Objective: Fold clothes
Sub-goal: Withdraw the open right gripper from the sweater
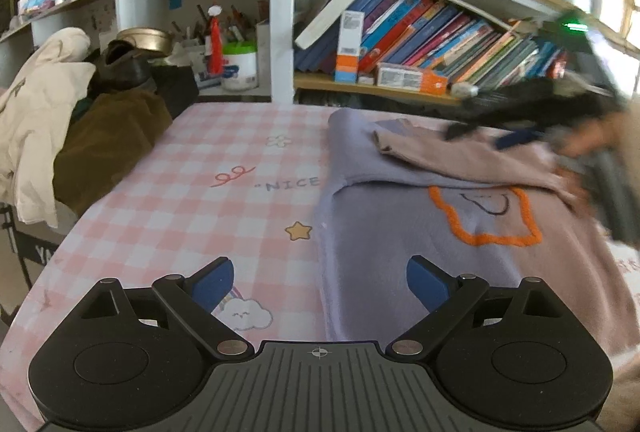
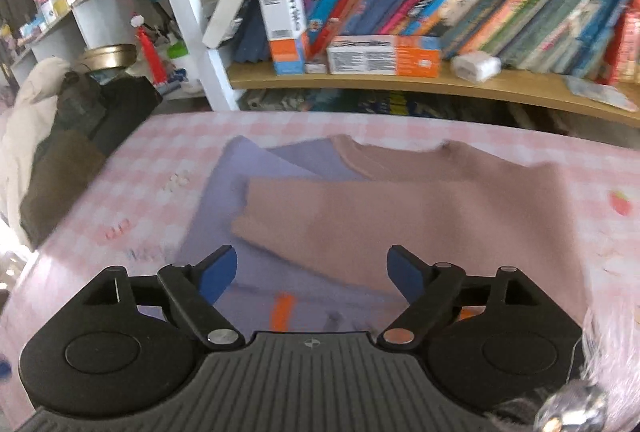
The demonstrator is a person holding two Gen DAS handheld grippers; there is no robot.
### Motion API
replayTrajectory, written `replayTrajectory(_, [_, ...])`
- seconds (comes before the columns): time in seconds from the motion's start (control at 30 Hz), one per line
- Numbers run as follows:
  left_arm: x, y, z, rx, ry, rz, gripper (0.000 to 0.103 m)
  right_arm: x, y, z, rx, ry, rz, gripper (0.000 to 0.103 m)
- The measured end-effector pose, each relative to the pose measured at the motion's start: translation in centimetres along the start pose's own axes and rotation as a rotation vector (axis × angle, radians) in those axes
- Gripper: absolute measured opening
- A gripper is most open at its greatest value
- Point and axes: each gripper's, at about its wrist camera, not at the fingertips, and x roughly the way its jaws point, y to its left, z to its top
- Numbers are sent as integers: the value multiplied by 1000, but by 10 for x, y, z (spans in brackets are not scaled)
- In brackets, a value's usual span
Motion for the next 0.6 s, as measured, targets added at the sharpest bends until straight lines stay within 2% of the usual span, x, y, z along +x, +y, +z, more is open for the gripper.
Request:
replayTrajectory(0.07, [6,-1,3,-6,5,0,96,-17,-7,-13,-7,-1,-25,85])
replayTrajectory(0.2, [19,-10,3,6,28,-46,96,-52,-20,-38,-21,-4,-74,86])
replayTrajectory(0.33, [28,-29,4,47,46,-95,96,-77,-39,-68,50,11,-163,86])
replayTrajectory(0.43, [29,-47,8,84,33,-127,96,-95,-51,-85,124,5,-199,86])
replayTrajectory(0.53, [28,-64,9,113,26,-152,96,-109,-56,-99,174,-4,-198,86])
replayTrajectory(0.6, [26,-76,9,133,27,-163,96,-114,-57,-106,160,-4,-195,86])
